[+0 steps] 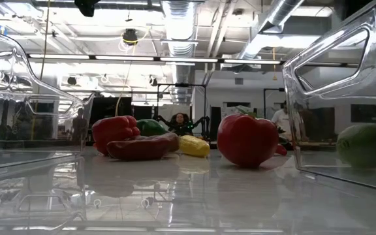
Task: Sort produce into baskets
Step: Put the apple into the right transparent bin, then put the tomato into the right transparent bin
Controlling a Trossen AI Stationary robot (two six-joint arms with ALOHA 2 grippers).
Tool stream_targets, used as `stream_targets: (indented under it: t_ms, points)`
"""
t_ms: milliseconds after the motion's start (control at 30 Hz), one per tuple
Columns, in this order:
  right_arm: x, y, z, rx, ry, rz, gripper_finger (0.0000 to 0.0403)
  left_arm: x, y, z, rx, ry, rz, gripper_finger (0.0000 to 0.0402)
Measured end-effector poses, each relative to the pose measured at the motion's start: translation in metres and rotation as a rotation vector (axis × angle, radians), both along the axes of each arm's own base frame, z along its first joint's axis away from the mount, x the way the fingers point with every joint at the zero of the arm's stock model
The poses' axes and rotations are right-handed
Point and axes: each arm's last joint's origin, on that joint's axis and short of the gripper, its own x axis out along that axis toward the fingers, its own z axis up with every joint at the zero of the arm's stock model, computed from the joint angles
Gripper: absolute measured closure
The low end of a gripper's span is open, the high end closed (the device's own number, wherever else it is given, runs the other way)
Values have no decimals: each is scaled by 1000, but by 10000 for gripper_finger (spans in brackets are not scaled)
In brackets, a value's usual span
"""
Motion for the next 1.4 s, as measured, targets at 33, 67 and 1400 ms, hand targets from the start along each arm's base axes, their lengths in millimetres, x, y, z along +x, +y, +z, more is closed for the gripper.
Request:
stream_targets:
  t_ms: [33, 67, 1400]
  points:
    - [1, -2, 4, -4, -4, -6, 8, 2, -1, -2, 3, 14, -26, 162]
    - [2, -4, 10, -32, -25, -6, 9, 5, -2, -4, 1, 26, -47, 162]
    - [-56, -133, 75, -997, -837, -1, 23, 248, -59, -129, 98, 707, -150, 32]
